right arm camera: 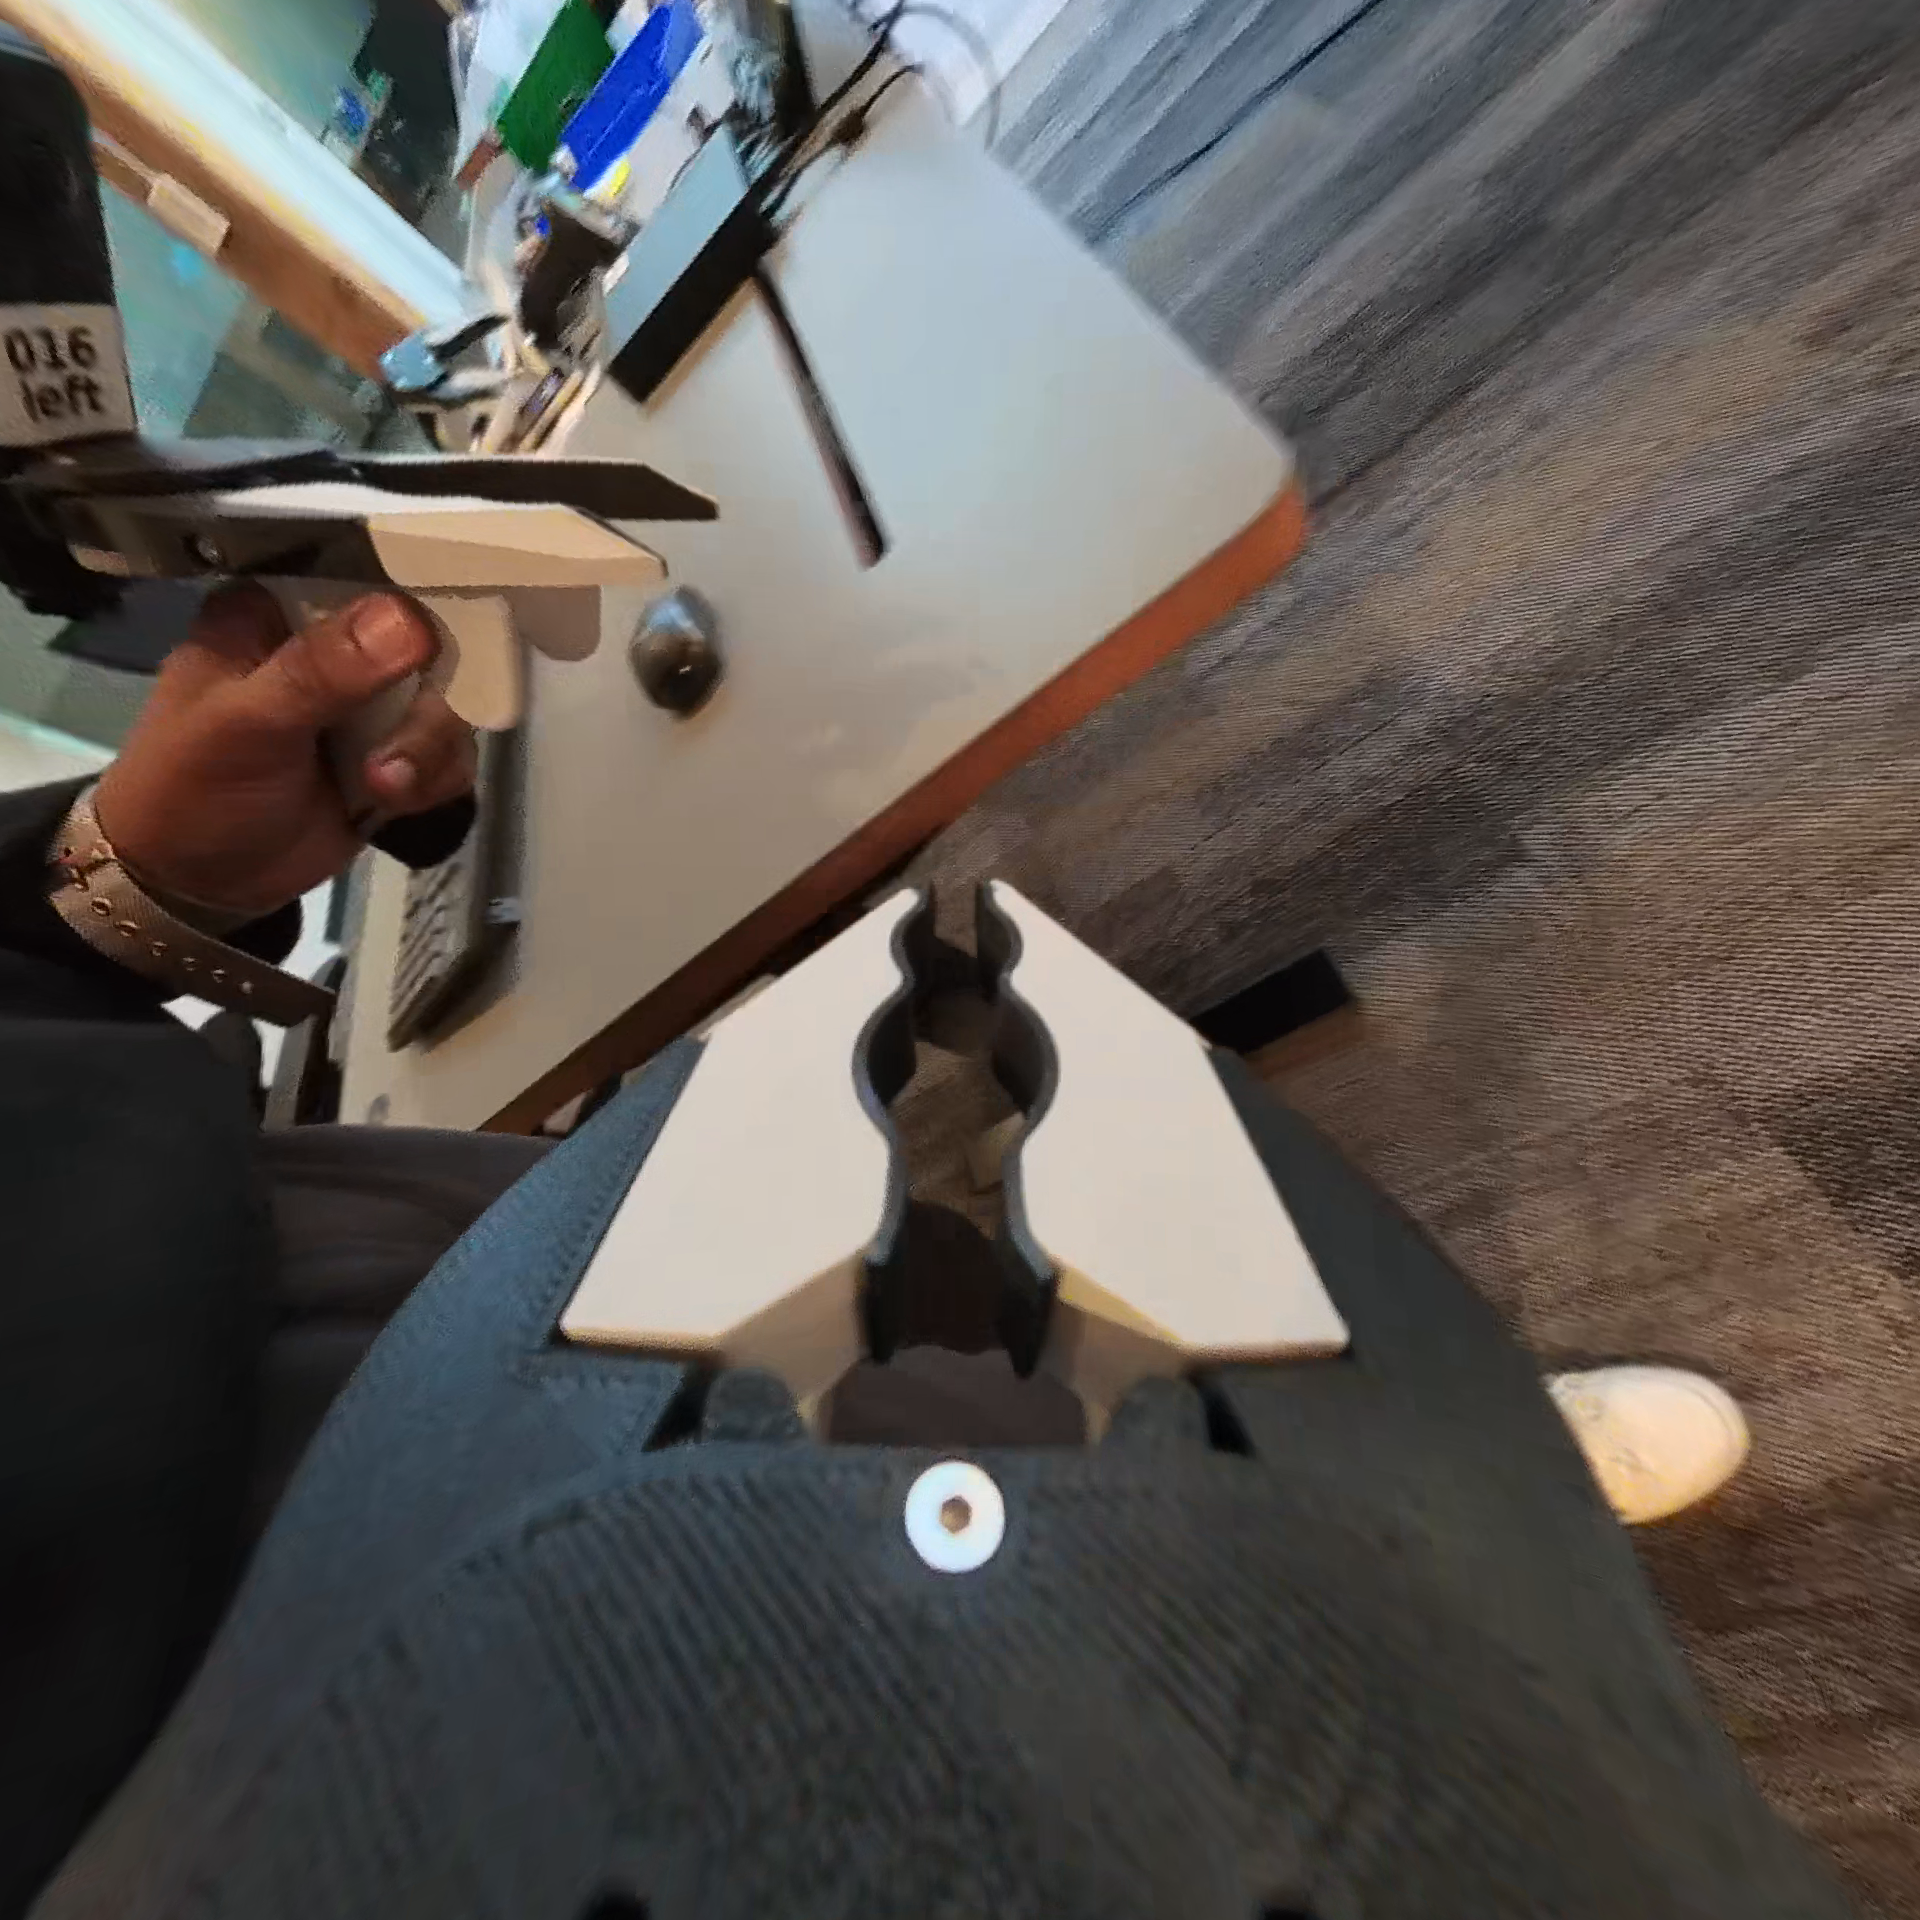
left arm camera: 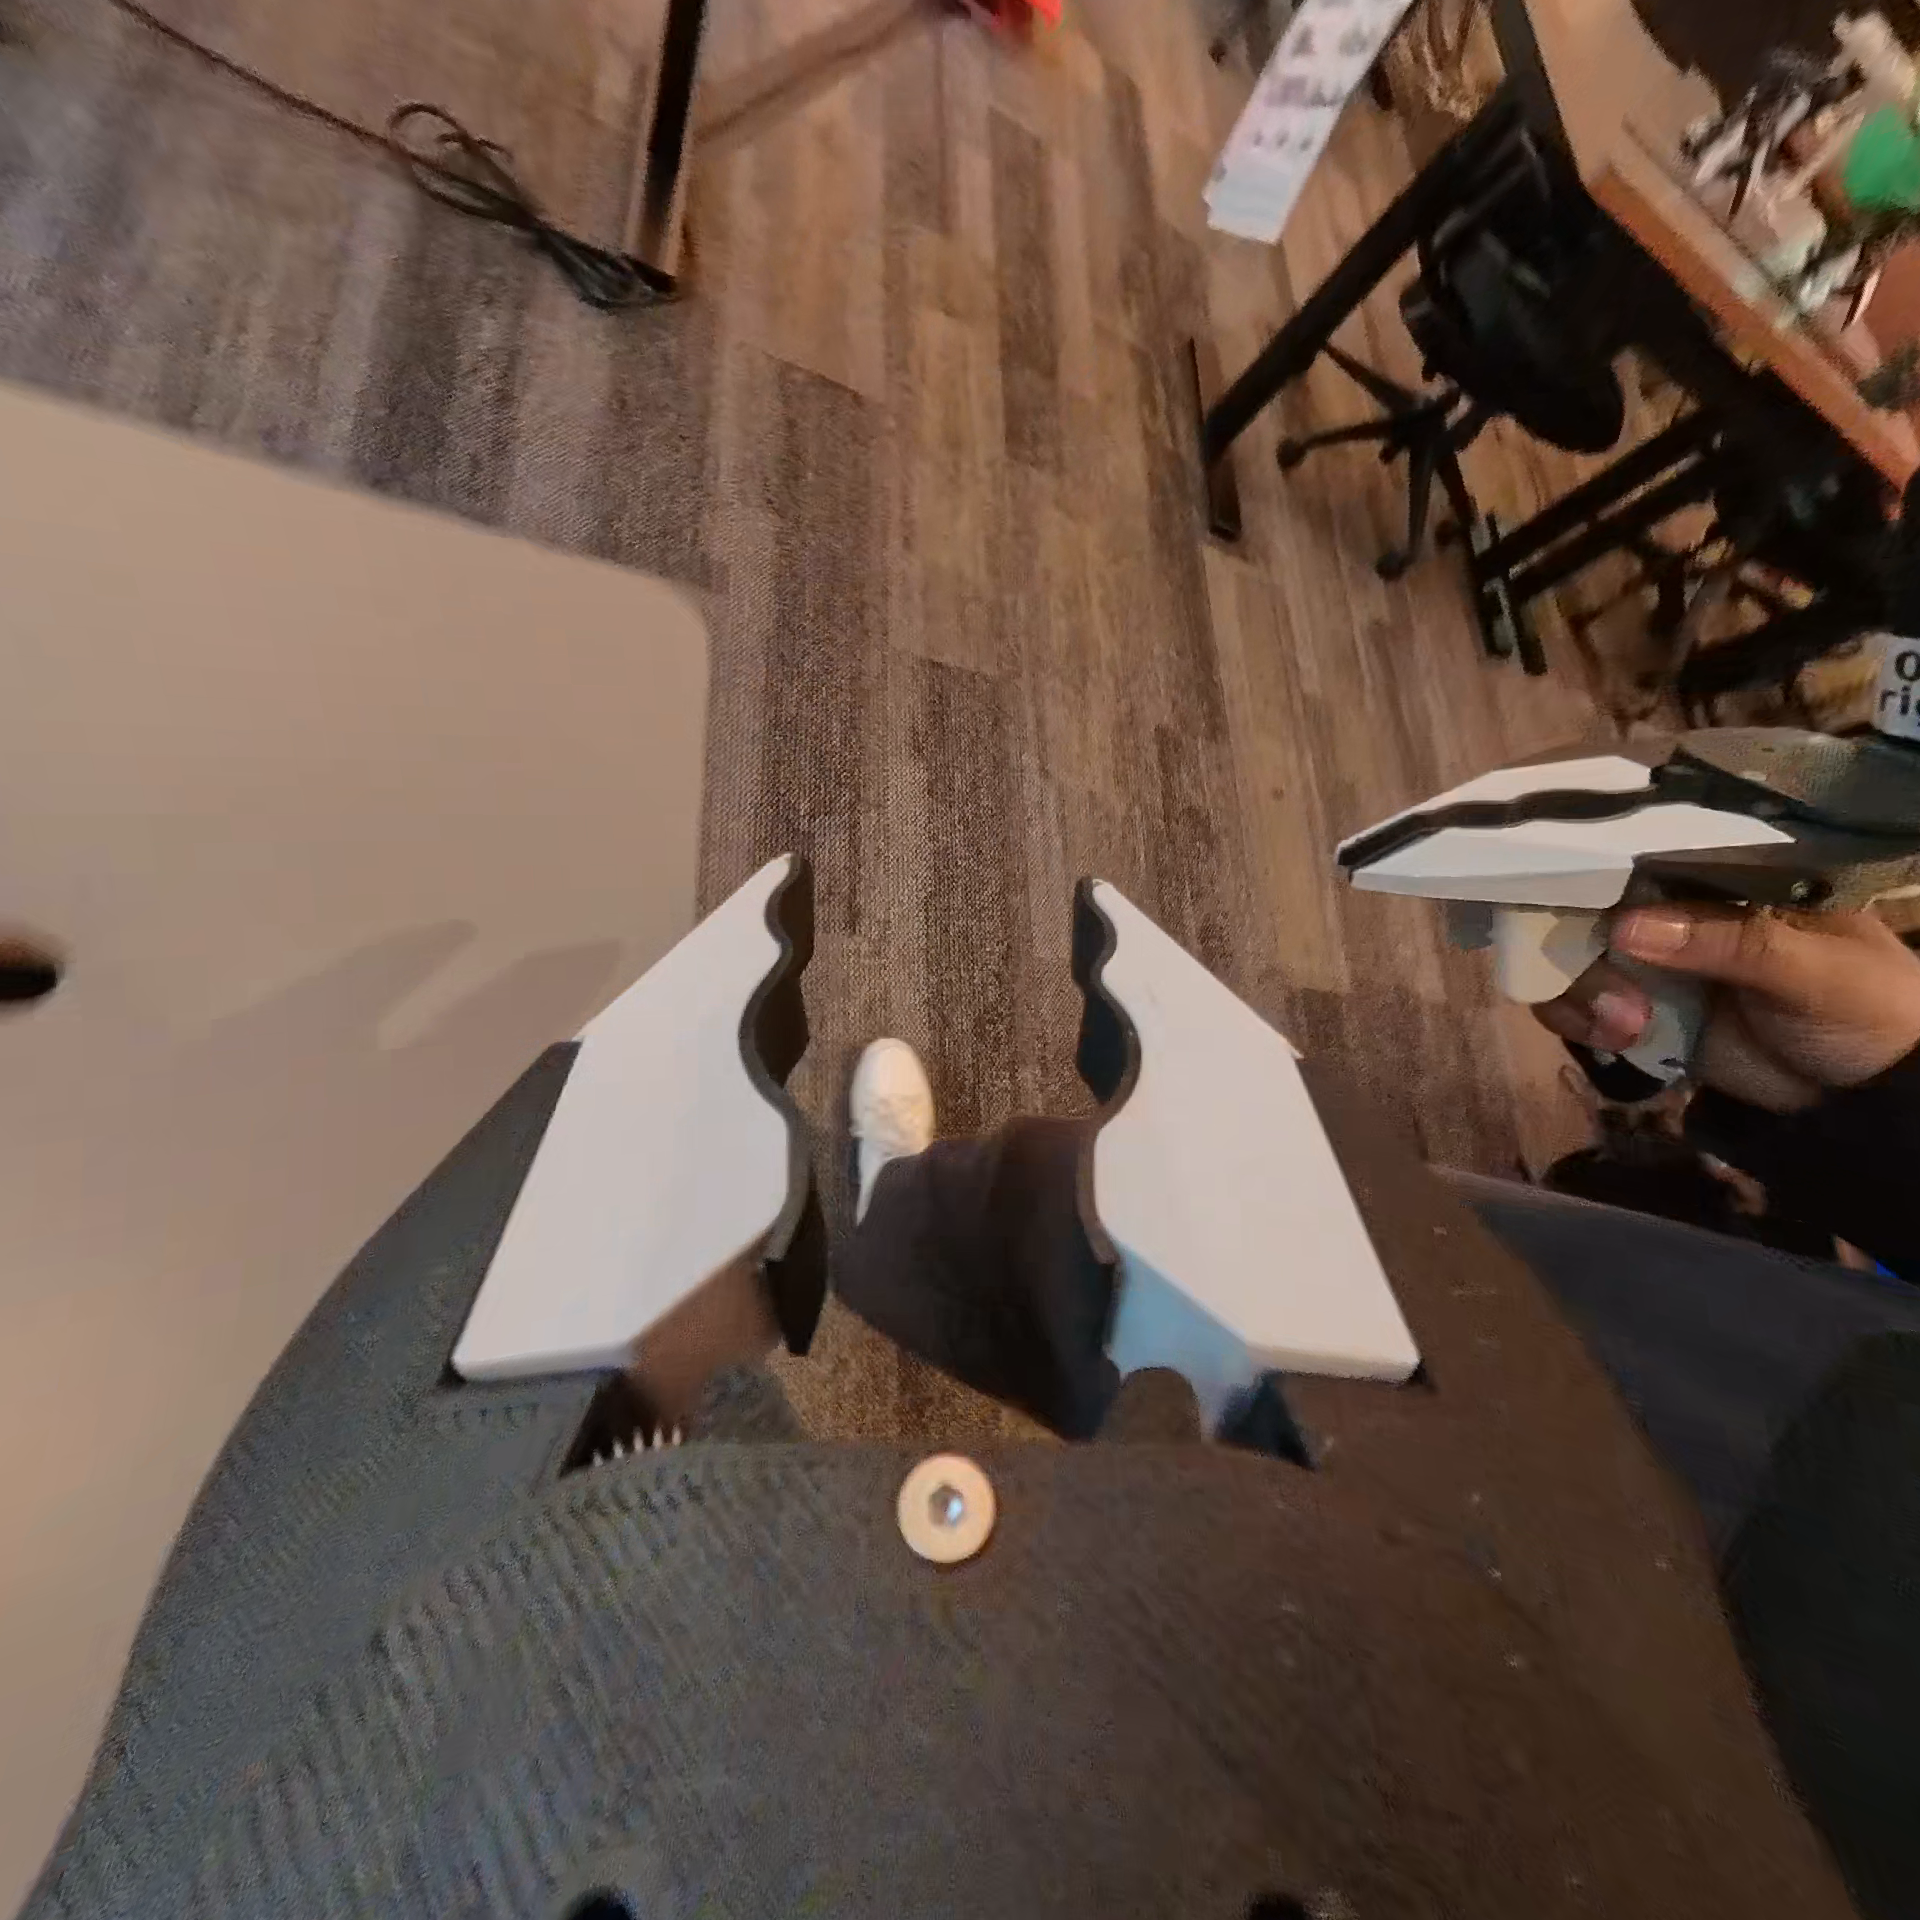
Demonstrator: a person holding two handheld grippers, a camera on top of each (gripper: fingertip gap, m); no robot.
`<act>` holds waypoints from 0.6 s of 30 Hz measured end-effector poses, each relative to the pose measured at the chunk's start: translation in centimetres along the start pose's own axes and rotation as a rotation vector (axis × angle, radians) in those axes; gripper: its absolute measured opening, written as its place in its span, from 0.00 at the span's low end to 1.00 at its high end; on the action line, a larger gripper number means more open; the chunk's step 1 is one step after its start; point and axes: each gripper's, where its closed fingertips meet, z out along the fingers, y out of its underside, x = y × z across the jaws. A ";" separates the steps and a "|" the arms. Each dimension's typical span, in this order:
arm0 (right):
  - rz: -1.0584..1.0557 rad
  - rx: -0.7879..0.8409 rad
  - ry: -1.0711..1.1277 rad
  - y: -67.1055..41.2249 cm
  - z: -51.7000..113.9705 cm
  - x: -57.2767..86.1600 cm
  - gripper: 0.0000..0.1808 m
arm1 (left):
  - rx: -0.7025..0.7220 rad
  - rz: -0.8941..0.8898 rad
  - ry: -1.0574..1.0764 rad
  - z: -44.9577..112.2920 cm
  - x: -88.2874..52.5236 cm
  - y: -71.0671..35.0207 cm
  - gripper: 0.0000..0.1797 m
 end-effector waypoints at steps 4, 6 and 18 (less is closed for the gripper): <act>-0.023 -0.018 0.090 -1.1 -5.4 9.3 0.06 | -0.024 0.051 0.027 8.5 3.4 -4.5 0.27; -0.037 -0.032 0.124 -2.5 -8.7 13.5 0.07 | -0.027 0.037 0.045 13.0 5.3 -7.0 0.27; 0.050 0.192 0.205 -18.0 -19.2 32.1 0.13 | -0.067 0.186 0.148 36.4 14.6 -24.2 0.29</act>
